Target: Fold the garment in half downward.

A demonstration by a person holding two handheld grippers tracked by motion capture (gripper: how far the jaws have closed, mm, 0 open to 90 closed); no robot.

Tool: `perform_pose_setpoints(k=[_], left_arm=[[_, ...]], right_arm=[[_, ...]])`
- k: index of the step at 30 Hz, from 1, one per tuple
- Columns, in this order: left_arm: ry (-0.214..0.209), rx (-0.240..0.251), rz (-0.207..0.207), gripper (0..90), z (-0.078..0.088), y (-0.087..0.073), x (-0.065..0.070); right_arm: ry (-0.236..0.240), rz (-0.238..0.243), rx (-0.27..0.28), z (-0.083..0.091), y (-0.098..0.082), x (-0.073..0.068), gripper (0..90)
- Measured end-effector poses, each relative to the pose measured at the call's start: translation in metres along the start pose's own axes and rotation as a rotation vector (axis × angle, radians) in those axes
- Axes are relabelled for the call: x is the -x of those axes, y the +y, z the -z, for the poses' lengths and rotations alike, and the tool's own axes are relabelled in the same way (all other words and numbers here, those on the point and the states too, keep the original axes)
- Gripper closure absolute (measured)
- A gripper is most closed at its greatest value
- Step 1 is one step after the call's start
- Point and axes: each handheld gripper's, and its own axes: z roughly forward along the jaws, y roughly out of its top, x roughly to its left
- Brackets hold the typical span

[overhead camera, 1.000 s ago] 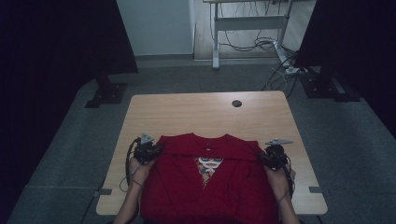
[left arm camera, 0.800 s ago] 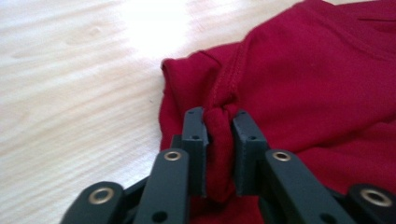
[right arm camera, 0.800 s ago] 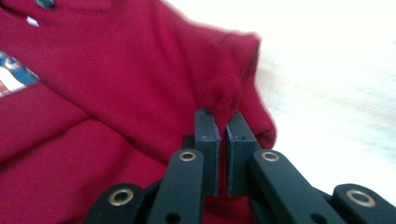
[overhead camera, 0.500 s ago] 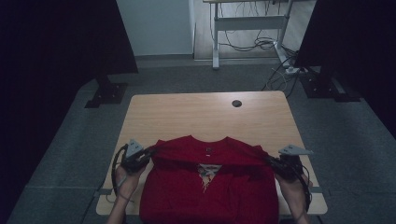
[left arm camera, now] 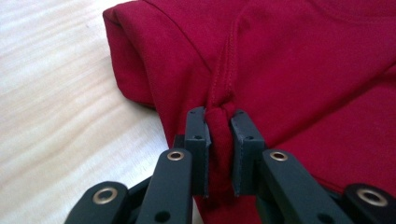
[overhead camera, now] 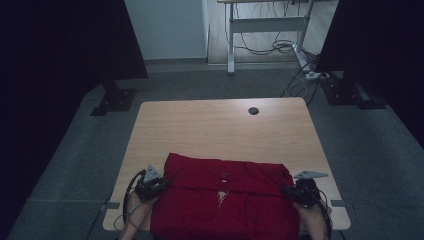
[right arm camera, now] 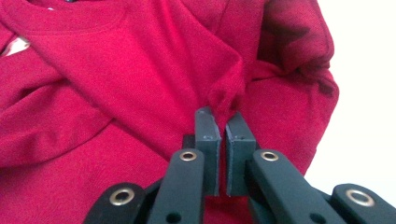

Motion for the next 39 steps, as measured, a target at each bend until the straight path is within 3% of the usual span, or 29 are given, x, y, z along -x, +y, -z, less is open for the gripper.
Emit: perform_pose_setpoints(k=[4,6,8,9,10,11,12,15,16,18,19,20,21,22,23,24,25,26,27,28,31,32,33,34,35,36,37,38,39], left_arm=[[0.024,-0.001,-0.001,79.7,-0.011,0.009,-0.005],[0.052,0.0,-0.004,79.7,-0.025,0.02,-0.012],[0.052,0.0,-0.004,79.7,-0.025,0.02,-0.012],[0.08,0.004,0.003,79.7,-0.042,0.033,-0.023],[0.084,0.009,0.013,79.7,-0.047,0.037,-0.027],[0.084,0.009,0.013,79.8,-0.047,0.037,-0.027],[0.09,0.01,0.044,79.8,-0.057,0.045,-0.036],[0.09,0.01,0.044,79.8,-0.057,0.045,-0.036],[0.091,0.006,0.068,79.8,-0.062,0.05,-0.042],[0.098,0.006,0.059,81.8,-0.061,0.05,-0.041],[0.134,0.031,0.024,81.8,-0.054,0.051,-0.04],[0.134,0.031,0.024,82.5,-0.054,0.051,-0.04],[0.135,0.076,0.023,82.5,-0.042,0.053,-0.038],[0.135,0.076,0.023,82.6,-0.042,0.053,-0.038],[0.135,0.076,0.023,82.6,-0.042,0.053,-0.038],[0.129,0.143,-0.001,82.6,-0.013,0.057,-0.03],[0.129,0.143,-0.001,82.5,-0.013,0.057,-0.03],[0.129,0.143,-0.001,82.5,-0.013,0.057,-0.03],[0.097,0.179,0.004,82.5,0.011,0.054,-0.022],[0.085,0.173,-0.005,82.3,0.018,0.05,-0.018],[0.059,0.15,-0.011,82.0,0.027,0.039,-0.011],[0.059,0.15,-0.011,82.0,0.027,0.039,-0.011],[0.0,0.079,-0.002,82.0,0.026,0.014,0.0],[0.0,0.079,-0.002,81.7,0.026,0.014,0.0],[0.0,0.079,-0.002,81.7,0.026,0.014,0.0],[-0.023,-0.006,-0.008,81.7,0.015,-0.009,0.007],[-0.023,-0.006,-0.008,80.8,0.015,-0.009,0.007],[-0.023,-0.006,-0.008,80.8,0.015,-0.009,0.007],[-0.036,-0.006,0.013,80.8,0.013,-0.01,0.005]], right_arm=[[-0.011,0.003,0.002,-0.003,0.003,0.001,86.0],[-0.076,0.004,0.013,-0.018,0.023,0.01,85.9],[-0.085,-0.002,0.011,-0.022,0.028,0.012,85.9],[-0.085,-0.002,0.011,-0.022,0.028,0.012,85.9],[-0.118,-0.011,0.014,-0.033,0.043,0.02,85.8],[-0.118,-0.011,0.014,-0.033,0.043,0.02,85.8],[-0.128,-0.035,0.026,-0.042,0.053,0.027,85.7],[-0.127,-0.043,0.028,-0.044,0.055,0.029,85.7],[-0.127,-0.043,0.028,-0.044,0.055,0.029,85.7],[-0.13,-0.052,0.031,-0.047,0.059,0.032,85.8],[-0.138,-0.042,0.031,-0.046,0.06,0.032,85.8],[-0.138,-0.042,0.031,-0.046,0.06,0.032,85.8],[-0.153,-0.02,0.068,-0.039,0.06,0.03,86.2],[-0.153,-0.02,0.068,-0.039,0.06,0.03,86.2],[-0.137,-0.026,0.125,-0.025,0.059,0.029,86.2],[-0.137,-0.026,0.125,-0.025,0.059,0.029,86.3],[-0.137,-0.026,0.125,-0.025,0.059,0.029,86.3],[-0.143,0.024,0.173,0.001,0.057,0.016,86.3],[-0.143,0.024,0.173,0.001,0.057,0.016,86.3],[-0.136,0.054,0.198,0.023,0.051,0.002,86.3],[-0.132,0.061,0.199,0.029,0.047,-0.002,86.2],[-0.105,0.058,0.189,0.038,0.036,-0.008,86.2],[-0.105,0.058,0.189,0.038,0.036,-0.008,86.1],[-0.105,0.058,0.189,0.038,0.036,-0.008,86.1],[-0.054,0.029,0.126,0.036,0.014,-0.01,86.1],[-0.054,0.029,0.126,0.036,0.014,-0.01,86.0],[-0.054,0.029,0.126,0.036,0.014,-0.01,86.0],[-0.008,-0.012,0.042,0.022,-0.006,-0.005,86.0],[-0.008,-0.012,0.042,0.022,-0.006,-0.005,85.8]])
